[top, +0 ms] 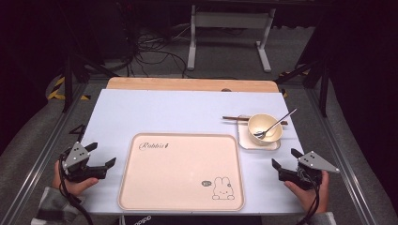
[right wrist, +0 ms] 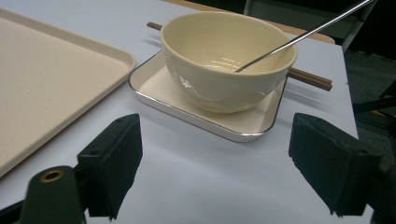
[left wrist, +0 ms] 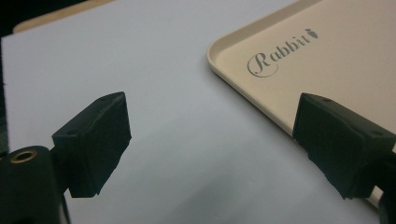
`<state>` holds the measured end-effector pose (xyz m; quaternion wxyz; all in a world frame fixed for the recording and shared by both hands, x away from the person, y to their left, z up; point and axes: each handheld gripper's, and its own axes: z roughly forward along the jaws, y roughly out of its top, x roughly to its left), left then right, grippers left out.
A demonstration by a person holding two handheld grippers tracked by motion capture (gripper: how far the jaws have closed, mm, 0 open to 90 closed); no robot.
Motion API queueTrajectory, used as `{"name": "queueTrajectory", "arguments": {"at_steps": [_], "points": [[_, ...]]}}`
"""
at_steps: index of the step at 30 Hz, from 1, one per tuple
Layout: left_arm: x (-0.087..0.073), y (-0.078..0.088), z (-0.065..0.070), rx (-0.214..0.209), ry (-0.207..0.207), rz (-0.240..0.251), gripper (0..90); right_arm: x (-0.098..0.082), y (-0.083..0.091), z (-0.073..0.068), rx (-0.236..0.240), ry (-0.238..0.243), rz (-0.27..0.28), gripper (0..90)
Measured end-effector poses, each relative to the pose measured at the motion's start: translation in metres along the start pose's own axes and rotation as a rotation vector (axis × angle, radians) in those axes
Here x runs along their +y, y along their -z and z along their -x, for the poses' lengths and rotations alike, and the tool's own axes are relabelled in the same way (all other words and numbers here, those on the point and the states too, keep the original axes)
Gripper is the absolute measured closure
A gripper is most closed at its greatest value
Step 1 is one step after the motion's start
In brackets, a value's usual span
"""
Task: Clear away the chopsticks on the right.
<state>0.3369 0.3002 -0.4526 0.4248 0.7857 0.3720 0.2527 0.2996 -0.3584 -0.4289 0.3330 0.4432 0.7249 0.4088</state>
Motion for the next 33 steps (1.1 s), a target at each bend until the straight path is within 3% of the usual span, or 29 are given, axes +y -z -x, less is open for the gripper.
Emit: {"name": "queueTrajectory", "arguments": {"at_steps": [11, 14, 26, 29, 30, 33], "points": [[0.0, -0.004, 0.004, -0.035, -0.017, 0.0, 16.2, 0.001, 0.001, -0.003, -0.011, 0.029, 0.0, 18.7], [-0.001, -0.003, 0.003, -0.043, -0.005, 0.01, 16.9, 0.002, 0.001, -0.005, -0.01, 0.031, 0.001, 18.9], [-0.003, -0.006, 0.002, -0.041, 0.002, -0.007, 16.9, 0.012, 0.001, 0.001, -0.004, 0.024, 0.037, 22.5], [-0.003, -0.006, 0.003, -0.043, 0.009, -0.012, 16.8, 0.015, 0.001, 0.003, -0.004, 0.036, 0.038, 24.6], [-0.004, -0.006, 0.002, -0.044, 0.005, -0.013, 16.9, 0.015, 0.002, 0.007, -0.007, 0.029, 0.042, 30.2], [-0.004, -0.007, 0.002, -0.045, -0.003, -0.023, 17.0, 0.016, 0.003, 0.01, -0.01, 0.018, 0.055, 33.9]]}}
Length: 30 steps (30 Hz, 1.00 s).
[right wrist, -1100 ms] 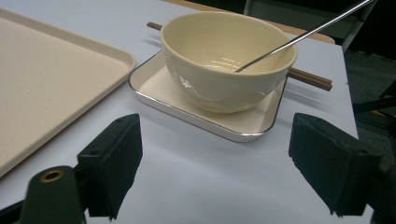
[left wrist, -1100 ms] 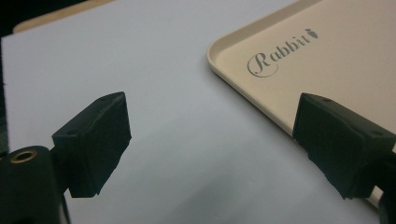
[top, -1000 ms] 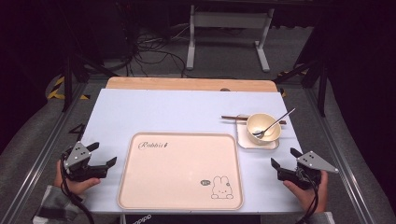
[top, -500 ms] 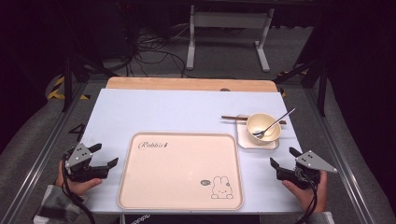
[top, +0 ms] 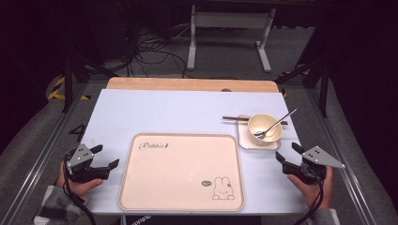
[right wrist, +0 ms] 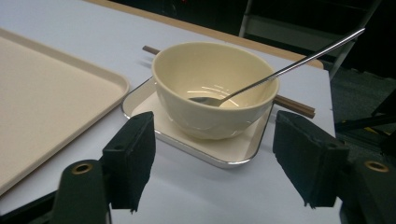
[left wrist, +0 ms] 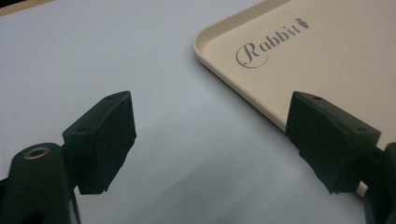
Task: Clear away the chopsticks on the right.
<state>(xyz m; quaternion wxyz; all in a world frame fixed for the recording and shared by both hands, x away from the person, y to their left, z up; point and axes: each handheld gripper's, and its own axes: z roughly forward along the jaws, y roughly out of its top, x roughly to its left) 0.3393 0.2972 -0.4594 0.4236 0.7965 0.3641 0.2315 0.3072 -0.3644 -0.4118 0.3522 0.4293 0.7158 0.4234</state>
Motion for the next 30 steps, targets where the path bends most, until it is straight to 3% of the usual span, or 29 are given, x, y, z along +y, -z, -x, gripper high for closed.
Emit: {"name": "queueTrajectory", "arguments": {"at_steps": [3, 13, 18, 24, 30], "points": [[0.0, -0.001, 0.001, -0.001, 0.003, 0.0, 17.1, 0.003, 0.002, 0.007, -0.017, -0.004, 0.004, 42.2], [0.0, -0.002, 0.001, -0.01, 0.002, -0.002, 17.8, 0.007, 0.0, 0.037, -0.059, -0.065, -0.005, 54.9], [0.0, -0.002, 0.001, -0.011, -0.006, 0.003, 18.1, 0.008, -0.007, 0.047, -0.053, -0.075, -0.017, 69.7], [0.0, -0.002, 0.002, -0.017, -0.006, 0.003, 18.5, 0.011, -0.012, 0.051, -0.038, -0.074, -0.021, 87.1], [0.0, -0.002, 0.002, -0.023, -0.008, 0.004, 18.8, 0.014, -0.018, 0.048, -0.026, -0.06, -0.037, 90.0]]}}
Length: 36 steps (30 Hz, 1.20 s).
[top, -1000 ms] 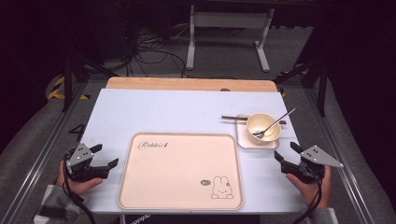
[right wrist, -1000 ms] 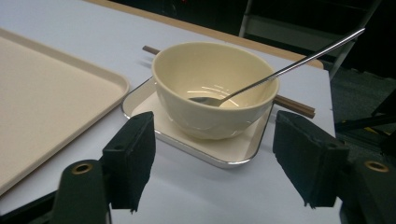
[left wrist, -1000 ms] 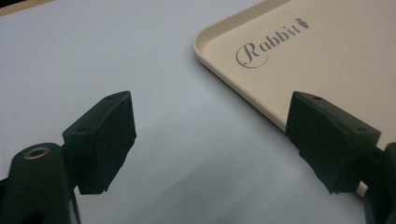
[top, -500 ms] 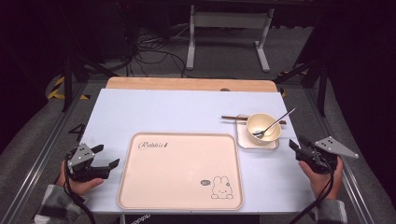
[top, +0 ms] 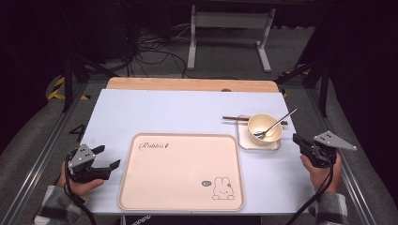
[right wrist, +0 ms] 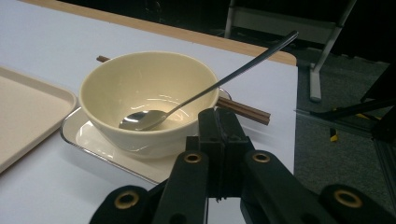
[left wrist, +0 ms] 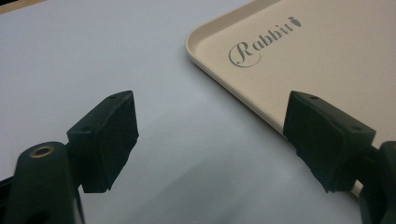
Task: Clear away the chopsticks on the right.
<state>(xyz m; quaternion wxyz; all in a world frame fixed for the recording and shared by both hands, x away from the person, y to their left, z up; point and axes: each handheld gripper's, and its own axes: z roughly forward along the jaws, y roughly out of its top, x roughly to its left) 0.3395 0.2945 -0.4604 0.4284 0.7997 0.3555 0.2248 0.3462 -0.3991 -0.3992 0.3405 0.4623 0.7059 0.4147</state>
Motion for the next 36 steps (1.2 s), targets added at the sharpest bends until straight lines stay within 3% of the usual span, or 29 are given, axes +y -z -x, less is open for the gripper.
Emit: {"name": "queueTrajectory", "arguments": {"at_steps": [26, 36], "points": [[0.0, -0.003, 0.001, -0.015, -0.009, -0.006, 19.7, 0.0, -0.05, 0.009, -0.006, -0.031, -0.11, 90.0], [0.0, -0.003, 0.001, -0.021, -0.011, -0.009, 19.9, 0.02, -0.061, 0.016, -0.011, -0.045, -0.142, 90.0]]}}
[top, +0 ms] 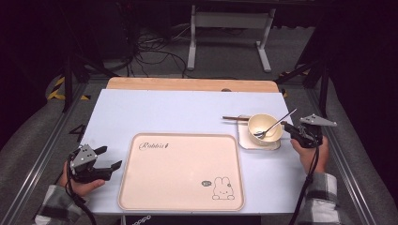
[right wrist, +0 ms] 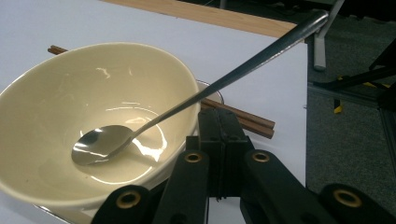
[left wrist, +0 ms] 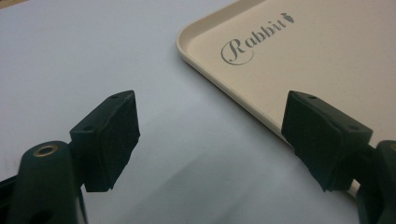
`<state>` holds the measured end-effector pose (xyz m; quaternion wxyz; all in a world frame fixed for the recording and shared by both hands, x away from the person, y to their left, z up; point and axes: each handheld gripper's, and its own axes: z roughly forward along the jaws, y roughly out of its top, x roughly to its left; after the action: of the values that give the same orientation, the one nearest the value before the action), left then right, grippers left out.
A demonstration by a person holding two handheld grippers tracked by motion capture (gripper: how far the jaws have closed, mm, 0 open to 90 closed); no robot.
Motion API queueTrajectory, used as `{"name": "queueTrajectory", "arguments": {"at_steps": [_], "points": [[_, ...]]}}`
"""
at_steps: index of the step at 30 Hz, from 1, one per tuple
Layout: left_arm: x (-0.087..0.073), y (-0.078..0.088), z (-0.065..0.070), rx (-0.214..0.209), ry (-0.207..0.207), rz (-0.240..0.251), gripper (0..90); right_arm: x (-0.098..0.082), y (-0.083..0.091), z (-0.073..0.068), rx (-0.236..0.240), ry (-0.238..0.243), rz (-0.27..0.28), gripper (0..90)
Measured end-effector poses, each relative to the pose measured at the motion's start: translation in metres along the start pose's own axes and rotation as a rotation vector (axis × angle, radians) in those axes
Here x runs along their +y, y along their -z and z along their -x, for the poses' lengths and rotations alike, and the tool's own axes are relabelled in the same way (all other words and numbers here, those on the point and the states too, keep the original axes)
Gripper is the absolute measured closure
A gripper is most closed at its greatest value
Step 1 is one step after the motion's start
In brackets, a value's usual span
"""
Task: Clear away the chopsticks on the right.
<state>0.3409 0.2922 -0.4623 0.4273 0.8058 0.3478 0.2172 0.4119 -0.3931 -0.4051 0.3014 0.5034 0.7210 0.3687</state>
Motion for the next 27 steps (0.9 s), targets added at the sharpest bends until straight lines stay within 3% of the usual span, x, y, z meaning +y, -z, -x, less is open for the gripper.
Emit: {"name": "queueTrajectory", "arguments": {"at_steps": [14, 27], "points": [[-0.001, 0.0, 0.0, -0.004, 0.005, -0.003, 19.9, 0.003, -0.026, 0.015, -0.015, -0.066, 0.006, 90.0], [-0.004, 0.002, 0.001, 0.0, 0.001, -0.014, 19.9, 0.012, -0.044, 0.022, -0.012, -0.056, -0.008, 90.0]]}}
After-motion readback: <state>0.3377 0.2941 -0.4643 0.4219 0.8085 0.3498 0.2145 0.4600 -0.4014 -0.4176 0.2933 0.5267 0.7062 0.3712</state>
